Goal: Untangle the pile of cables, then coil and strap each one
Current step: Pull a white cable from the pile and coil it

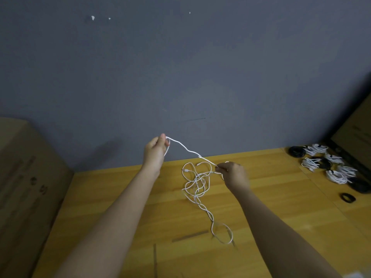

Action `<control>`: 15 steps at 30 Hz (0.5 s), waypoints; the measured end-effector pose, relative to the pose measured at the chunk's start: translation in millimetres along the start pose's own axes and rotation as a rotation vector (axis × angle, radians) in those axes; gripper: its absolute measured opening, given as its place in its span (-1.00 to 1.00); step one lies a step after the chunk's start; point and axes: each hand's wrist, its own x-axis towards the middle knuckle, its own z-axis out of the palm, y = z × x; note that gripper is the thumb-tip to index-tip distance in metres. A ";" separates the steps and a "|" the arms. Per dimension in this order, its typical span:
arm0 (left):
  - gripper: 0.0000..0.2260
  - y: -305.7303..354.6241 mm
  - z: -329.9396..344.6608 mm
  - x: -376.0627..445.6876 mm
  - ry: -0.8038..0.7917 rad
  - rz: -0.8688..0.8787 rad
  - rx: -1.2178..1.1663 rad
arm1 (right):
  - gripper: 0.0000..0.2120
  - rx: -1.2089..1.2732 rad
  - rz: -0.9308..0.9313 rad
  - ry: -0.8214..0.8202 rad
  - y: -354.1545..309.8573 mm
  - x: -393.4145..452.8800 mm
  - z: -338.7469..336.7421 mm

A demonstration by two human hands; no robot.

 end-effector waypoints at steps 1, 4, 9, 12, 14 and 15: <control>-0.65 1.1 -0.3 0.7 0.004 0.009 0.007 | -0.85 -0.027 0.002 -0.005 0.6 0.7 0.7; -0.67 5.6 1.2 -1.2 -0.071 0.110 0.122 | -0.84 -0.020 0.084 -0.026 -3.5 5.5 1.6; -0.69 26.7 6.2 0.6 -0.198 0.252 0.233 | -0.84 0.355 0.047 -0.187 -37.2 4.7 -4.4; -0.69 31.7 12.0 1.6 -0.204 0.325 0.282 | -0.73 0.650 0.010 -0.221 -57.5 -4.4 -7.1; -0.69 30.3 16.1 0.4 -0.215 0.346 0.311 | -0.75 0.785 0.003 -0.143 -67.9 -6.5 -7.3; -0.69 29.2 17.7 -0.5 -0.225 0.349 0.308 | -0.78 0.848 0.022 -0.118 -73.6 -6.9 -8.3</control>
